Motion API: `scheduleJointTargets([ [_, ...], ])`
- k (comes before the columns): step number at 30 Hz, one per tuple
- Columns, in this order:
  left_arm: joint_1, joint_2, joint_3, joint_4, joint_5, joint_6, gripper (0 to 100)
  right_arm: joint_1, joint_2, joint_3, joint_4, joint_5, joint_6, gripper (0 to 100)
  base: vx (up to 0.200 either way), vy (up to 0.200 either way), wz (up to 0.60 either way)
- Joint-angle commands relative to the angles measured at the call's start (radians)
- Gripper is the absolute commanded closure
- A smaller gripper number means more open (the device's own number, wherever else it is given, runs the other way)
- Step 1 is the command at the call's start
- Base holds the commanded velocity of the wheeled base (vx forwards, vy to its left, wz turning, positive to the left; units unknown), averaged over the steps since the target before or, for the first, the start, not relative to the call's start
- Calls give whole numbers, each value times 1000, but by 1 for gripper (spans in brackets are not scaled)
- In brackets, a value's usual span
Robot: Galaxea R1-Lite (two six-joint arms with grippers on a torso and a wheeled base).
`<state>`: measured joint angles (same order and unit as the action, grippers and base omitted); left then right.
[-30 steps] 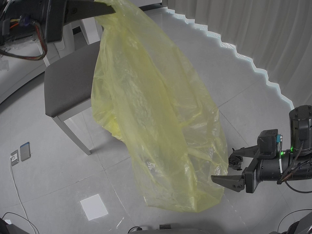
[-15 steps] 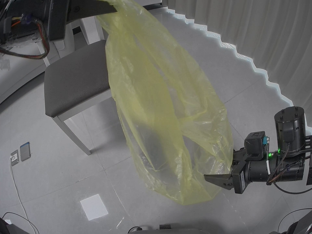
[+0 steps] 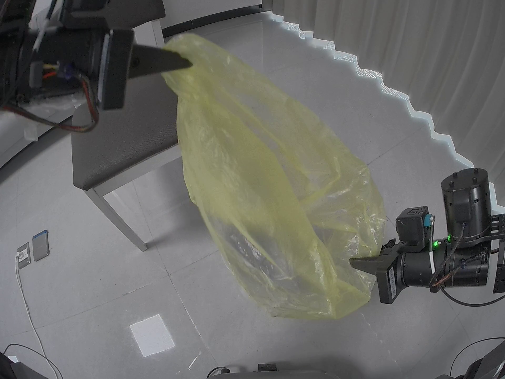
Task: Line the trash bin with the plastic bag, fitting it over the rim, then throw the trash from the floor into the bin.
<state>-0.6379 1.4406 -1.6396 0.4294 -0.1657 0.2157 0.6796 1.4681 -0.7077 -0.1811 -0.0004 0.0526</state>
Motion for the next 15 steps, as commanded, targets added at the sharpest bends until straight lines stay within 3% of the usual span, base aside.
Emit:
scheduleJointTargets([
  [1, 32, -19, 210, -80, 6, -122, 100, -86, 66, -32, -1, -1, 0, 100, 0, 0, 0],
  [10, 80, 30, 604, -590, 2, -191, 100, -150, 186, -81, -3, 0, 1, 100, 0, 0, 0],
  [15, 81, 84, 685, -710, 5, -283, 100, -164, 252, -115, -3, 2, 0, 100, 0, 0, 0],
])
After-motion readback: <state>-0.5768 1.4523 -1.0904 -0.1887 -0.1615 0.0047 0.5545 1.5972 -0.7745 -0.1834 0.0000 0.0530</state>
